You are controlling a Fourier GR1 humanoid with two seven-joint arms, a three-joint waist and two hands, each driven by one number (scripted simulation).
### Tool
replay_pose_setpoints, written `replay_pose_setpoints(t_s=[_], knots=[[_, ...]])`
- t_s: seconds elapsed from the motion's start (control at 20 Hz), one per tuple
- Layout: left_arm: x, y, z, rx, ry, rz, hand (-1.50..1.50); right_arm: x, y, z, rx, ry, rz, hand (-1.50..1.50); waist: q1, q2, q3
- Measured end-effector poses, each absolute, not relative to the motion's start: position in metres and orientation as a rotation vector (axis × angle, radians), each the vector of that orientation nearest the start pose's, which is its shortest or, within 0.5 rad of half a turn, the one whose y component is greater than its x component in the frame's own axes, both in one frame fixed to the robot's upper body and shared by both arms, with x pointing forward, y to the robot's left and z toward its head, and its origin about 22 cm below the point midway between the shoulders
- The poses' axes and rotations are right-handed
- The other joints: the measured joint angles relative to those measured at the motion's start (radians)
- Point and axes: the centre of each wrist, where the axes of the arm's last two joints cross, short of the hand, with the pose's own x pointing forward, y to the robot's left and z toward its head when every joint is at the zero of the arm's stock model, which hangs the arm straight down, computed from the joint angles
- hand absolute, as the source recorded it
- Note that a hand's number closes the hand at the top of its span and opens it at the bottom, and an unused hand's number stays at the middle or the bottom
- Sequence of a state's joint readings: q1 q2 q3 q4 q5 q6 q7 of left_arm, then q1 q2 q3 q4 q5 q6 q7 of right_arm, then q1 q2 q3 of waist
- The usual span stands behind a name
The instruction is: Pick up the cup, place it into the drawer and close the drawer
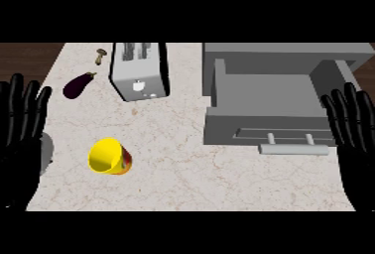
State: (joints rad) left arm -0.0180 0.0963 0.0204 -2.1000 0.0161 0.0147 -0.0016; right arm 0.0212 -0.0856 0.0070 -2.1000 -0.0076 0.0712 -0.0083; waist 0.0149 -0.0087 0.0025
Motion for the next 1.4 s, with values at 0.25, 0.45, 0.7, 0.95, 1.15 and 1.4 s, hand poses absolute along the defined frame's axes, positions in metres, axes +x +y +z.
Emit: replay_pose_setpoints(t_s=[0.25, 0.45, 0.7, 0.95, 1.15, 1.4], knots=[[0.203, 0.238, 0.125, 0.058, -2.122, -0.086, -1.5, 0.21, -0.238, 0.125, 0.009, -2.079, 0.14, -1.5, -0.01, 0.006, -0.002], [0.203, 0.23, 0.115, -0.047, -2.062, -0.007, -1.5, 0.212, -0.234, 0.126, 0.082, -2.036, 0.129, -1.5, -0.012, 0.007, -0.002], [0.209, 0.228, 0.11, -0.117, -2.009, 0.049, -1.5, 0.218, -0.229, 0.126, 0.127, -2.006, 0.123, -1.5, -0.014, 0.008, -0.003], [0.205, 0.224, 0.11, -0.136, -1.996, 0.066, -1.5, 0.22, -0.229, 0.128, 0.134, -2.003, 0.123, -1.5, -0.014, 0.008, -0.002], [0.204, 0.219, 0.114, -0.131, -1.989, 0.077, -1.5, 0.219, -0.227, 0.129, 0.133, -2.0, 0.112, -1.5, -0.014, 0.008, -0.003], [0.205, 0.219, 0.107, -0.12, -1.976, 0.085, -1.5, 0.22, -0.226, 0.131, 0.143, -1.999, 0.112, -1.5, -0.014, 0.008, -0.003]])
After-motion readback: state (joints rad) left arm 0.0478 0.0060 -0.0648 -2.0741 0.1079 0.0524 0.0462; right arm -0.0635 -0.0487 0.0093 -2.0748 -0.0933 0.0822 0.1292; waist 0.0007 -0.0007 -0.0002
